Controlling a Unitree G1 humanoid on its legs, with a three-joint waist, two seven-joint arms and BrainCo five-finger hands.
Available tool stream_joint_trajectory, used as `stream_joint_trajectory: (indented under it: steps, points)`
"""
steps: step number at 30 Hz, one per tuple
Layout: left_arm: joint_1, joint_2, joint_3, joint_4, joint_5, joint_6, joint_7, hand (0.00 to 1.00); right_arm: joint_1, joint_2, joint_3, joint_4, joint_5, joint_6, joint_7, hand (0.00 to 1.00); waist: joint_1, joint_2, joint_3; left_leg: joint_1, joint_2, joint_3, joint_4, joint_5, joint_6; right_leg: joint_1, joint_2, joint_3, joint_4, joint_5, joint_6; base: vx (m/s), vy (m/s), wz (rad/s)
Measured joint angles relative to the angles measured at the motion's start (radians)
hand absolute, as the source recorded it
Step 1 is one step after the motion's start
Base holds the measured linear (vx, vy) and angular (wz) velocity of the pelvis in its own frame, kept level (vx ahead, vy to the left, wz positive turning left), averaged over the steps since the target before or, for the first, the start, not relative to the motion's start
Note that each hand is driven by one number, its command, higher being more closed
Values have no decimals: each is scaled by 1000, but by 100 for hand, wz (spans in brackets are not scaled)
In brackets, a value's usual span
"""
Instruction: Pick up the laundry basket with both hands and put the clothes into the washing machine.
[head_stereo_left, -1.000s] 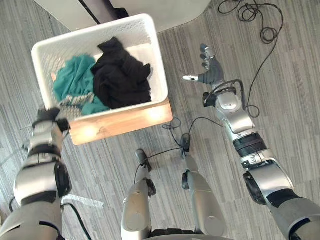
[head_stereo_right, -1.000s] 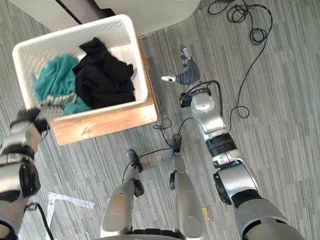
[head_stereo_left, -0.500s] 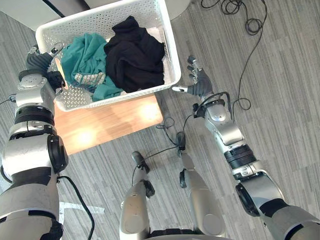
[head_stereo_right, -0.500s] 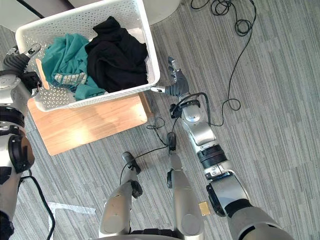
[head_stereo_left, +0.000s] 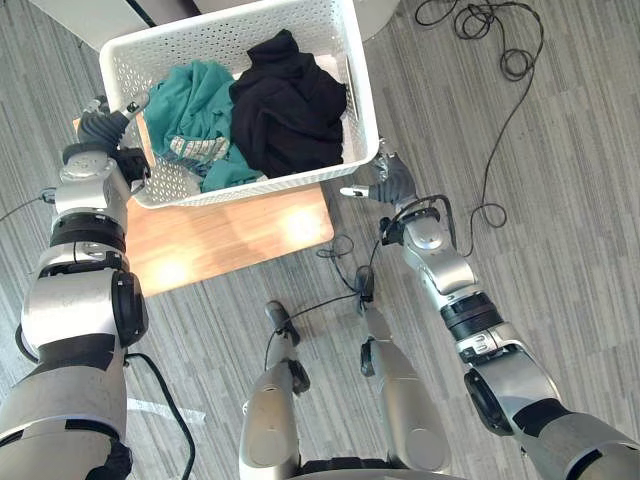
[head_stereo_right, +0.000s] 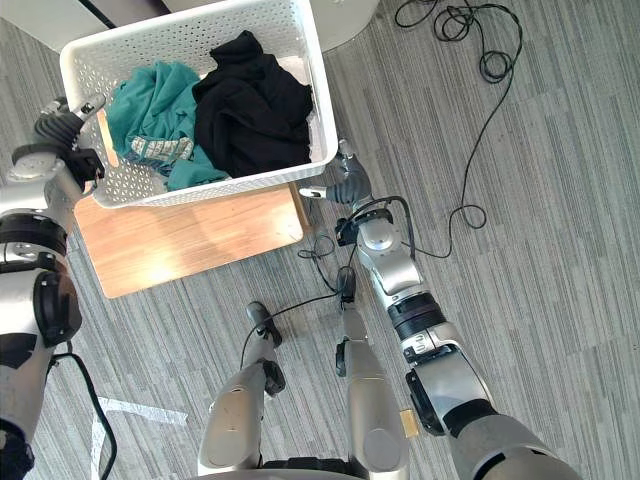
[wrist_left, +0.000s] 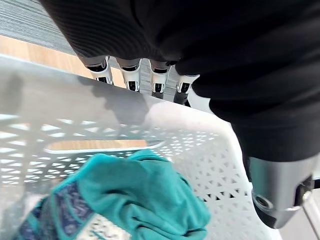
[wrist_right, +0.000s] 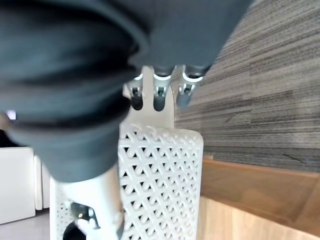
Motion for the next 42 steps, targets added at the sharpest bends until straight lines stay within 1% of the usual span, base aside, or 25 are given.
stream_joint_trajectory:
  steps: [3, 9, 11, 13, 15, 17, 18, 20, 23, 25, 27, 31, 34, 36, 39, 42]
  points:
    - [99, -31, 106, 17, 0, -5, -22, 0, 32, -28, -12, -37, 0, 0, 2, 0, 1, 0, 0, 20, 0, 0, 0, 0, 0, 20, 1, 4, -2, 0, 0, 2, 0, -2]
    - [216, -28, 271, 61, 6, -4, -45, 0, 53, -71, -17, -100, 5, -2, 14, 0, 2, -1, 0, 33, 0, -2, 3, -1, 1, 36, 6, 20, -20, 1, 1, -13, -7, -5]
    - [278, -21, 337, 104, 16, 7, -46, 0, 74, -109, -21, -138, 5, -3, 26, 0, 1, -1, 0, 33, 0, -2, 3, -1, 1, 36, 7, 21, -22, 3, -1, 0, 0, 0]
    - [318, -21, 374, 122, 25, 14, -49, 0, 79, -128, -29, -153, 5, -3, 27, 0, 1, -1, 0, 32, 1, -4, 2, -1, 1, 36, 8, 19, -22, 4, -1, 3, 5, 2]
    - [364, -17, 420, 134, 38, 20, -61, 0, 80, -151, -49, -156, 5, -4, 28, 0, 10, -1, -1, 31, 1, -7, 2, -1, 1, 37, 8, 16, -22, 5, -1, 8, 15, 4]
    - [391, -10, 456, 136, 44, 20, -65, 0, 86, -166, -49, -177, 5, -4, 29, 0, 13, -1, -1, 29, 1, -13, 2, -1, 1, 38, 7, 11, -22, 5, -1, 3, 15, 8]
    - [406, -5, 485, 136, 44, 20, -66, 0, 97, -166, -48, -205, 5, -7, 33, 0, 13, -2, -1, 31, 1, -17, 2, -1, 1, 43, 6, 7, -24, 5, -1, 3, 17, 8]
    - [420, 0, 497, 136, 44, 20, -66, 0, 101, -166, -47, -219, 5, -9, 45, 0, 15, -3, -2, 36, 0, -17, 2, -1, 1, 49, 5, 7, -25, 5, -1, 0, 8, 2]
    - [448, 15, 564, 139, 44, 18, -66, 0, 116, -169, -47, -234, 5, -23, 49, 0, 16, -6, -3, 46, 0, -19, 3, -1, 1, 62, 5, 6, -32, 5, -1, 0, 0, 0]
    - [479, 15, 601, 139, 44, 19, -67, 0, 150, -179, -47, -270, 5, -22, 52, 0, 22, -6, -3, 57, 1, -19, 3, -1, 1, 75, 6, 6, -34, 5, 0, 0, 0, 0]
    - [507, 19, 611, 139, 44, 19, -68, 0, 171, -190, -48, -305, 5, -23, 61, 0, 23, -6, -3, 60, 1, -23, 3, -1, 1, 80, 5, 1, -34, 4, 0, -12, 22, 5]
    - [553, 37, 611, 135, 44, 19, -72, 0, 196, -201, -55, -344, 0, -25, 68, 0, 38, -6, -3, 59, 1, -32, 5, -1, 1, 84, 3, -6, -34, 4, 1, -22, 27, 6]
    - [578, 48, 604, 121, 44, 17, -65, 0, 257, -200, -79, -377, -4, -31, 68, 0, 39, -7, -4, 76, 1, -45, 5, -1, 2, 107, 1, -17, -35, 1, 4, -7, 31, 11]
    - [594, 49, 595, 83, 44, 10, -63, 0, 309, -198, -99, -418, -6, -35, 68, 0, 36, -15, -10, 81, 0, -52, 5, -1, 2, 115, -1, -24, -35, -1, 6, -5, 42, 10]
    - [621, 48, 519, -46, 42, -8, -45, 0, 409, -174, -161, -482, -33, -44, 69, 0, 33, -30, -18, 82, -1, -74, 12, -1, 2, 134, -8, -45, -40, -2, 7, -12, 44, 19]
    - [687, 8, 470, -250, 29, -32, -13, 0, 490, -149, -203, -502, -43, -46, 70, 0, 34, -29, -55, 78, -5, -98, 15, -2, 4, 151, -15, -66, -58, -2, 7, -13, 51, 24]
